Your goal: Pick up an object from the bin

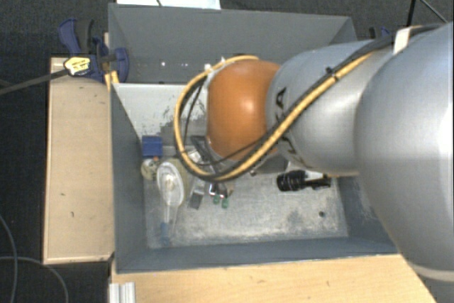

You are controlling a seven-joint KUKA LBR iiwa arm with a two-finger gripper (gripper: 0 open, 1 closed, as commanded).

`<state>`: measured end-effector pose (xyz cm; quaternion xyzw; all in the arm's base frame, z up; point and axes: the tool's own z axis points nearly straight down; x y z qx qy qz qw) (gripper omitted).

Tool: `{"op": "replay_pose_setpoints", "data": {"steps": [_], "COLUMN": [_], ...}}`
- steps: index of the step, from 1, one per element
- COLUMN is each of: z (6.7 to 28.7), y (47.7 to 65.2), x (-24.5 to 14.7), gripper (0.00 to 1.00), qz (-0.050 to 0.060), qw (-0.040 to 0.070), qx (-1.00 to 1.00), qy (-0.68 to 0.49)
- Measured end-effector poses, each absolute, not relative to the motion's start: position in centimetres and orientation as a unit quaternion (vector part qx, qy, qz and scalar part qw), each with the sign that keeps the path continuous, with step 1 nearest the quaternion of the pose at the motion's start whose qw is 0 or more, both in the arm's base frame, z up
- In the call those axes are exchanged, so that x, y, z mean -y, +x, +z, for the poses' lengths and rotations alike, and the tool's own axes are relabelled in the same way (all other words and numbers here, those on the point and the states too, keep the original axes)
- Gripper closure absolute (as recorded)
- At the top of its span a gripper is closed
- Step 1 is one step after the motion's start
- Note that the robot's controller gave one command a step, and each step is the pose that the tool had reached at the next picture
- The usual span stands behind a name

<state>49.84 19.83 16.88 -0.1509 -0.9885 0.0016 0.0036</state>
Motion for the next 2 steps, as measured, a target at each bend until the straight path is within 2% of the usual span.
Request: {"op": "replay_pose_setpoints", "data": {"steps": [1, 2], "z": [17.3, 8.9], "y": [50.1, 57.2], "x": [-19.8, -21.9], "gripper": [0.00, 0.00], "qz": [0.000, -0.001], "qw": [-0.001, 0.002], "qx": [0.988, 0.978], "qy": [-0.151, -0.208]}}
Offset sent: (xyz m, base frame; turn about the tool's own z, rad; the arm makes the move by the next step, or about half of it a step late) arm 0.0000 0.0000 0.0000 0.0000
